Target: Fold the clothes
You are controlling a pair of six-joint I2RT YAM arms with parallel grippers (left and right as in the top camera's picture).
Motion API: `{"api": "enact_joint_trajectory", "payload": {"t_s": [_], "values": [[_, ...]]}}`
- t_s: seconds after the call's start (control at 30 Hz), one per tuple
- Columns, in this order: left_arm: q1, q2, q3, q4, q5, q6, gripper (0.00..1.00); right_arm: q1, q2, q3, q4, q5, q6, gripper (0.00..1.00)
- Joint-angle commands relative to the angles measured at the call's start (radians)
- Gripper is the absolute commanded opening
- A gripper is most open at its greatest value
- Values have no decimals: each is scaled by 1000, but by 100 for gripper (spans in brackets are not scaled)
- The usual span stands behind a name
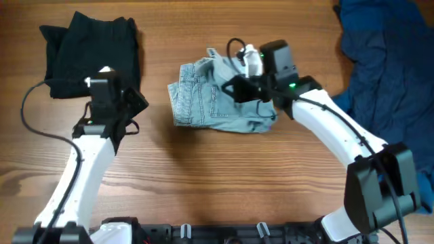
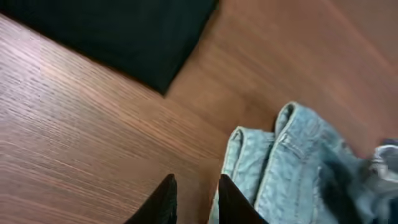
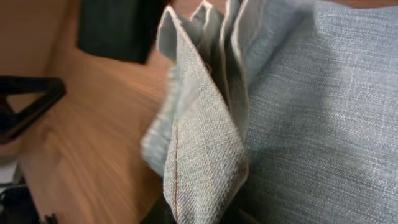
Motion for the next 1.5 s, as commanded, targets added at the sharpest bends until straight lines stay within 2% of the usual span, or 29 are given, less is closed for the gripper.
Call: {"api": "enact_joint_trajectory", "payload": {"t_s": [0.0, 0.17, 0.2, 0.23, 0.27, 0.3, 0.43, 0.53, 0.7, 0.8, 0.87, 0.9, 0.93, 0.97, 1.0, 1.1, 1.17, 1.33, 1.47], "values": [[10, -59, 6, -1, 28, -5, 23, 87, -15, 3, 71, 5, 68, 4], [10, -64, 6, -25, 28, -5, 23, 174, 5, 3, 114, 136, 89, 6], [10, -64, 6, -32, 28, -5, 23, 183, 14, 3, 129, 127, 89, 28], [10, -64, 6, -35, 28, -2, 23, 190, 19, 3, 136, 106, 86, 70], [10, -63, 6, -35, 28, -2, 23, 190, 19, 3, 136, 92, 85, 96], [10, -63, 6, -34, 27, -2, 23, 188, 11, 3, 135, 70, 85, 99], [10, -58, 6, -34, 13, 6, 23, 130, -63, 6, 94, -4, 75, 100], [10, -54, 6, -35, 37, 6, 24, -40, -137, 6, -52, 5, 46, 99], [-38, -54, 6, -31, 80, 36, 25, -275, -89, 5, -206, 0, -110, 100], [-98, -54, 6, -30, 80, 36, 27, -280, 8, 4, -231, -1, -131, 100], [-147, -54, 6, -19, 80, 37, 26, -263, 56, 3, -229, -37, -132, 92], [-168, -54, 6, -14, 79, 40, 26, -256, 62, 3, -223, -66, -132, 79], [-185, -53, 6, -6, 72, 39, 25, -252, 62, 3, -217, -72, -126, 59], [-195, -47, 6, 8, 68, 39, 24, -252, 56, 3, -218, -77, -101, 9], [-199, -41, 6, 18, 69, 32, 24, -253, 56, 3, -217, -86, -80, 4], [-204, -8, 6, 42, 69, 8, 24, -244, 60, -3, -215, -172, -79, 4], [-217, 37, 6, 72, 93, -29, 23, -227, 60, -20, -210, -159, -67, 4], [-288, 203, 6, 186, 106, -29, 21, -222, 61, -160, -179, -142, -42, 4], [-290, 228, 6, 207, 106, -29, 21, -216, 61, -260, -141, -142, -42, 4]]}}
